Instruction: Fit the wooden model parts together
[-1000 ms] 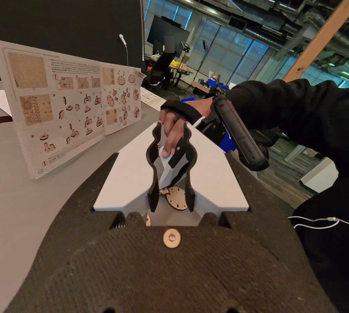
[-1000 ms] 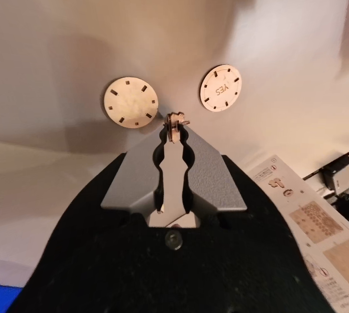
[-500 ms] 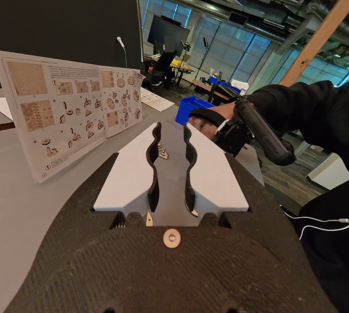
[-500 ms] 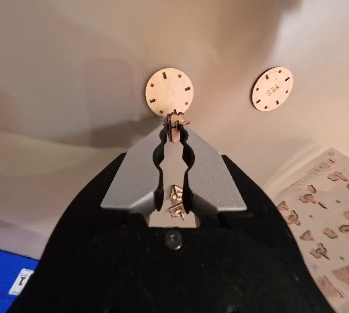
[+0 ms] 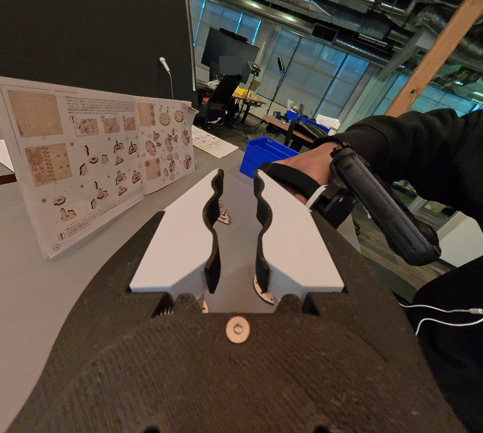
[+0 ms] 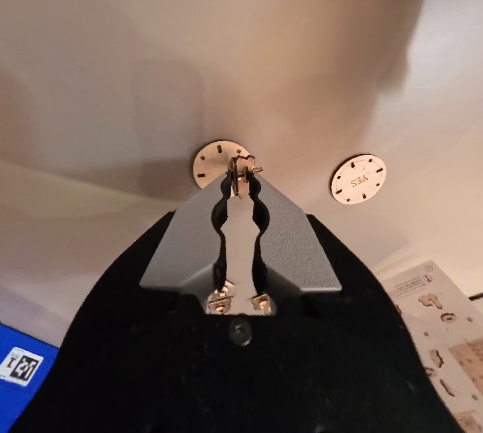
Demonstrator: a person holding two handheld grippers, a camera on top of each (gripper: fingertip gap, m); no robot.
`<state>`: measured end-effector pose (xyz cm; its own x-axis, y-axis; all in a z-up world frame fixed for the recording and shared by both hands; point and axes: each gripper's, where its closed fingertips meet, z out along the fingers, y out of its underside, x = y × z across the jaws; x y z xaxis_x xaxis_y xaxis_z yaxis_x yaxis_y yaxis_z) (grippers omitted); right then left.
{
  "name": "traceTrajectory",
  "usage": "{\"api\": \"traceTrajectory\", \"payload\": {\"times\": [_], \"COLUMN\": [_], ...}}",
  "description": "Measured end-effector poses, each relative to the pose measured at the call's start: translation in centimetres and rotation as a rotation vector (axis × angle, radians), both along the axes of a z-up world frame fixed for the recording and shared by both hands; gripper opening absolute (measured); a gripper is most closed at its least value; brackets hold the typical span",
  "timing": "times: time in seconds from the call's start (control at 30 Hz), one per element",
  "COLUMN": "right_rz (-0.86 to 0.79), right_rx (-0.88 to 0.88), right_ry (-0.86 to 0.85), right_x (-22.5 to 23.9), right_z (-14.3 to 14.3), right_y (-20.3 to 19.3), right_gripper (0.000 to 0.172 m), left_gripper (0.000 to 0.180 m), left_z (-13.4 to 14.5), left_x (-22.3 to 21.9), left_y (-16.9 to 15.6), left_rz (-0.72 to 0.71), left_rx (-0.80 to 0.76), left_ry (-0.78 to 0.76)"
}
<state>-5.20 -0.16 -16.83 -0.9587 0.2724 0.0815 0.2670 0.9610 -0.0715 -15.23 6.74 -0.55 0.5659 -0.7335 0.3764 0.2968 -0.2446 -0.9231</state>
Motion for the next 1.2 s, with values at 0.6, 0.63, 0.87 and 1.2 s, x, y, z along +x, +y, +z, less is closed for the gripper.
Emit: {"api": "traceTrajectory", "payload": {"times": [0.6, 0.63, 0.87, 1.2], "right_rz": [0.021, 0.022, -0.019, -0.065], "right_rx": [-0.03, -0.033, -0.077, -0.145], "right_ry": [-0.297, -0.315, -0.448, -0.497], "right_x": [-0.2, -0.3, -0.2, 0.3], "right_z": [-0.5, -0.5, -0.6, -0.7], "right_y": [0.3, 0.2, 0.0, 0.0], "right_gripper": [0.011, 0.01, 0.01, 0.01], "left_gripper": [0.02, 0.02, 0.02, 0.02], "left_z": [1.3, 1.3, 1.5, 1.8], "left_x": [-0.4, -0.4, -0.3, -0.4], "left_y": [-0.6, -0.6, -0.8, -0.9], "left_rz": [-0.019, -0.018, -0.021, -0.022], "left_rx": [0.027, 0.028, 0.035, 0.043], "left_ry": [-0.054, -0.053, -0.054, -0.062]}}
